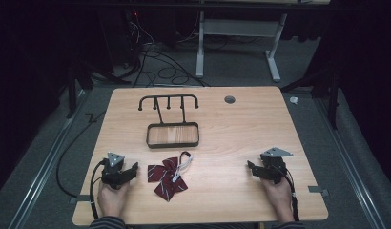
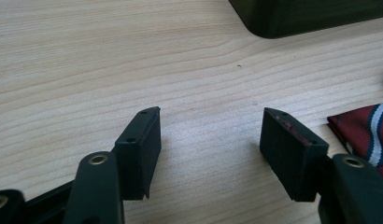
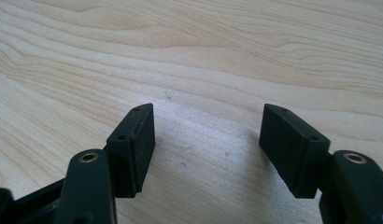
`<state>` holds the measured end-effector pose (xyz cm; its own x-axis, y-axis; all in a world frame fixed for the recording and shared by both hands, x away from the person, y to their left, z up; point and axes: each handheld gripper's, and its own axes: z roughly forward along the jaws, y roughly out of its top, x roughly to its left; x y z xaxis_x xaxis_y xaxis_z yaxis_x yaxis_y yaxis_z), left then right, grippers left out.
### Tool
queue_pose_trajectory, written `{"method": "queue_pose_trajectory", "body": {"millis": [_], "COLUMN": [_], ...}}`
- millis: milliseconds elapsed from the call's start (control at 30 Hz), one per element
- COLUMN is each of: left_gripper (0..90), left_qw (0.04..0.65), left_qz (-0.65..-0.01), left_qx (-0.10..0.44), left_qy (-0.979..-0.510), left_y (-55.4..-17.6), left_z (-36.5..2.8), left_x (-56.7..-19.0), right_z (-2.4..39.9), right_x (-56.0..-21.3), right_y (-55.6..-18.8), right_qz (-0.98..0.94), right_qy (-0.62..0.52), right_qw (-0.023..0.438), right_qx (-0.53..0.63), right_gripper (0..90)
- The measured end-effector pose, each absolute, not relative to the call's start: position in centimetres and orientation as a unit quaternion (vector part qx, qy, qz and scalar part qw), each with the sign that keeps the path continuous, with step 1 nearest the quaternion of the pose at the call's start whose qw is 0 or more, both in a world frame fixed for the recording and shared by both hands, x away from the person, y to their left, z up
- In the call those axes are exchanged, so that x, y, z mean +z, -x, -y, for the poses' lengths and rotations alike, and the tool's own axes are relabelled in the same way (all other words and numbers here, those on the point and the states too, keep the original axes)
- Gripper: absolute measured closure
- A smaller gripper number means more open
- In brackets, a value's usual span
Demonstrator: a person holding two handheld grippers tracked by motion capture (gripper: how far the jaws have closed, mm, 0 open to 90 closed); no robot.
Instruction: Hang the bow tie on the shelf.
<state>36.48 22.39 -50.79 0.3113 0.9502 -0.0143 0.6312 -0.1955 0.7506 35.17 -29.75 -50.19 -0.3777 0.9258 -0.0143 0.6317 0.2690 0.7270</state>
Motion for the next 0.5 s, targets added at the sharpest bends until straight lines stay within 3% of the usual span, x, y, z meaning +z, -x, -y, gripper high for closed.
{"method": "queue_pose_trajectory", "body": {"millis": [500], "left_gripper": [37.5], "left_qw": [0.337], "left_qz": [-0.535], "left_qx": [0.235], "left_qy": [-0.738], "left_y": [-36.47], "left_z": [-22.38], "left_x": [-50.79], "right_z": [29.78], "right_x": [-50.19], "right_y": [-35.17], "right_qz": [-0.763], "right_qy": [-0.512], "right_qw": [0.227], "right_qx": [0.324], "right_gripper": [37.7]}}
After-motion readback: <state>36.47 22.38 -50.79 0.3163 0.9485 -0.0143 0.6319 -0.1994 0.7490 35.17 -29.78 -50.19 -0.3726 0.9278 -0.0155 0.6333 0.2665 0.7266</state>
